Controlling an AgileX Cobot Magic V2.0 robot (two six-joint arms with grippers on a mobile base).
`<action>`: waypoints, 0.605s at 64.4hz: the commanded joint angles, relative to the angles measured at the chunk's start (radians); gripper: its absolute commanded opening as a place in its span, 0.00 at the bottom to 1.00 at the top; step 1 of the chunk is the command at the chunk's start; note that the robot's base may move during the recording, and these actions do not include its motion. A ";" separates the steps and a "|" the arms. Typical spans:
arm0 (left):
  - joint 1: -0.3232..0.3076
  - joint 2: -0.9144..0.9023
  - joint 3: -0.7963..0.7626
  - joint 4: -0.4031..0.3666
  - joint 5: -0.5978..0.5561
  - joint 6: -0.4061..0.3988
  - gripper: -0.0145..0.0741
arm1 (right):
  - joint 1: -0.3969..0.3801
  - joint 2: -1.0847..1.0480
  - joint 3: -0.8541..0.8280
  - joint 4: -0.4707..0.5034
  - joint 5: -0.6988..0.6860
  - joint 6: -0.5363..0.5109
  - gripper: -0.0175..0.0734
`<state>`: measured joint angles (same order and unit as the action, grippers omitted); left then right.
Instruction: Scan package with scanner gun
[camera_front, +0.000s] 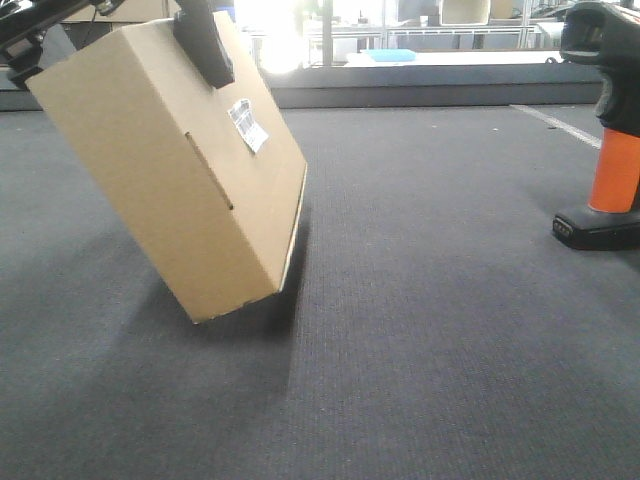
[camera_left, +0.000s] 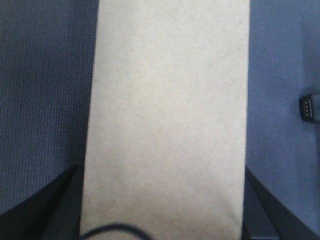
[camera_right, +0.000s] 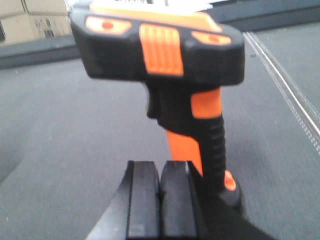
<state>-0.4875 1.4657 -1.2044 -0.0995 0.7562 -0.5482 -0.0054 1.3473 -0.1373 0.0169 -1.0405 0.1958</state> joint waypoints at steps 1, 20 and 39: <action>-0.007 -0.013 -0.003 -0.011 -0.009 0.024 0.04 | 0.001 0.007 0.002 -0.004 -0.051 0.006 0.29; -0.007 -0.013 -0.003 -0.011 -0.011 0.045 0.04 | 0.001 0.007 -0.036 0.083 -0.006 0.053 0.82; -0.007 -0.013 -0.003 -0.011 -0.038 0.051 0.04 | 0.001 0.114 -0.098 0.090 -0.074 0.053 0.81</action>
<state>-0.4875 1.4657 -1.2044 -0.0995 0.7521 -0.5038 -0.0054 1.4157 -0.2208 0.0989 -1.0301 0.2454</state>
